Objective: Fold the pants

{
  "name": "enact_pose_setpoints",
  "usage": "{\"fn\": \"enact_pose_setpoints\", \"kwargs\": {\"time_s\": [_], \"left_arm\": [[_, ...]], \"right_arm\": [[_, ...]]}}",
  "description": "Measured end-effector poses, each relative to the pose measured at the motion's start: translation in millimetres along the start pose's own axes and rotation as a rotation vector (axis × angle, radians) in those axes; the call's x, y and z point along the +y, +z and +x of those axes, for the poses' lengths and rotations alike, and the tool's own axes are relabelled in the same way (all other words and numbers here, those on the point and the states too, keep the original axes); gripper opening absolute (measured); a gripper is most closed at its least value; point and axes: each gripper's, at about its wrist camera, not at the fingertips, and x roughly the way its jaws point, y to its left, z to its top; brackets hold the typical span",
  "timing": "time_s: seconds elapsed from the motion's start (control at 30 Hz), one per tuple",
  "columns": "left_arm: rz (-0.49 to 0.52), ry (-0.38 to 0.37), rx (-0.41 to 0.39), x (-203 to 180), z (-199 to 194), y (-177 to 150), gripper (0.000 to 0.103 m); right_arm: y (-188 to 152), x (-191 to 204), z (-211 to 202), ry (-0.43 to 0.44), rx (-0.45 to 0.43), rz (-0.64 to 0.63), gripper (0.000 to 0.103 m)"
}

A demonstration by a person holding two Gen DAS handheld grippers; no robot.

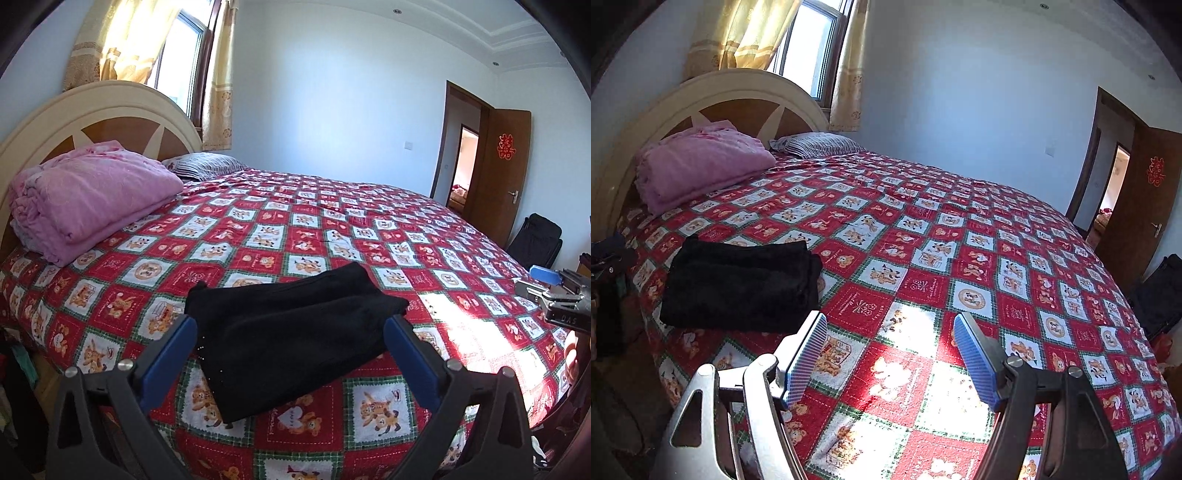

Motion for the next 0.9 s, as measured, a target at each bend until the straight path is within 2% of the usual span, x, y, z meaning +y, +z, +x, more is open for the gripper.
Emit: {"fn": "enact_pose_setpoints", "kwargs": {"time_s": [0.5, 0.9], "left_arm": [[0.033, 0.076, 0.016, -5.2, 0.8, 0.9, 0.103], [0.024, 0.096, 0.040, -2.2, 6.7, -3.0, 0.103]], "right_arm": [[-0.3, 5.9, -2.6, 0.001, -0.017, -0.018, 0.073], [-0.5, 5.3, -2.8, 0.004, -0.017, -0.017, 0.073]]}}
